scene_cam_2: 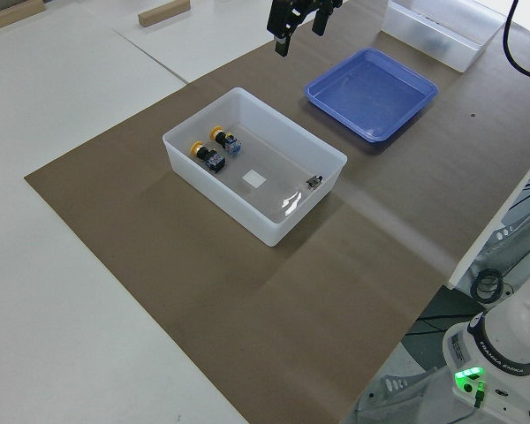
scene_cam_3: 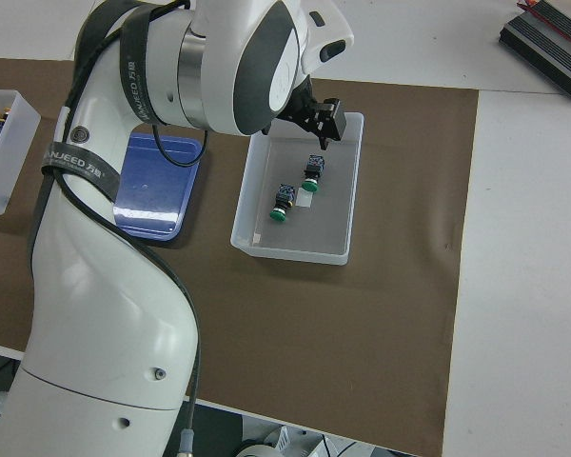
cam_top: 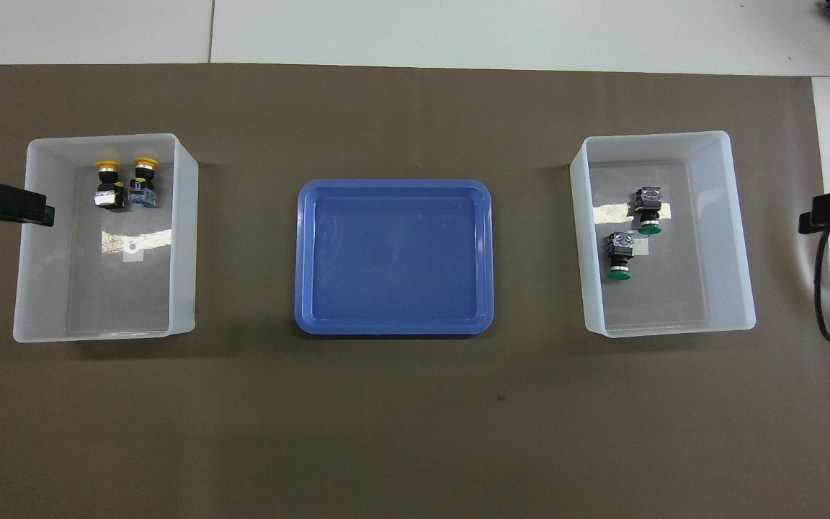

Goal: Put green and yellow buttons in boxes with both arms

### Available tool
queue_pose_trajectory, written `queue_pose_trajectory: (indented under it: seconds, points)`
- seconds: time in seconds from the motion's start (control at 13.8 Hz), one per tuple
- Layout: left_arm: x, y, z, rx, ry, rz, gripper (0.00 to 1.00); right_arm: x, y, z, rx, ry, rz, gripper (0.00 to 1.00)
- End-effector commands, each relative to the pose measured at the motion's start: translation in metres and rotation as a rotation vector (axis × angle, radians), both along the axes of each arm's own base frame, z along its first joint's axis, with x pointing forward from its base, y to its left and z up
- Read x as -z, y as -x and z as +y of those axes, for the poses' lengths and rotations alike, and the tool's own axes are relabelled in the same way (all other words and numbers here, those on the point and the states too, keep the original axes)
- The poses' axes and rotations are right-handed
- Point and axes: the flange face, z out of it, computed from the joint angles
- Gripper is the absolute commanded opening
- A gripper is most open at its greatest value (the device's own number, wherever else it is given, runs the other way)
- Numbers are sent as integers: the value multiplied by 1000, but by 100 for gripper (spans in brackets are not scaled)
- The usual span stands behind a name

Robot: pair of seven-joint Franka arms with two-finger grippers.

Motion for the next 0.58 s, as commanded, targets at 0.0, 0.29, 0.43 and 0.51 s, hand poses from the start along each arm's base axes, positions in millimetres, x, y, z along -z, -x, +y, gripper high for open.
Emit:
queue_pose_trajectory:
  seconds: [0.0, 0.29, 0.43, 0.51]
  points:
    - [6, 25, 0, -23, -2, 66, 100, -7, 7, 6, 32, 10, 9, 100]
    - [5, 24, 0, -22, -2, 56, 100, -13, 6, 10, 18, 10, 0, 100]
    - [5, 24, 1, -22, -2, 54, 100, -12, 6, 13, -1, 32, -5, 100]
    - [5, 24, -2, -21, -2, 54, 100, -12, 6, 15, -11, 48, -5, 100]
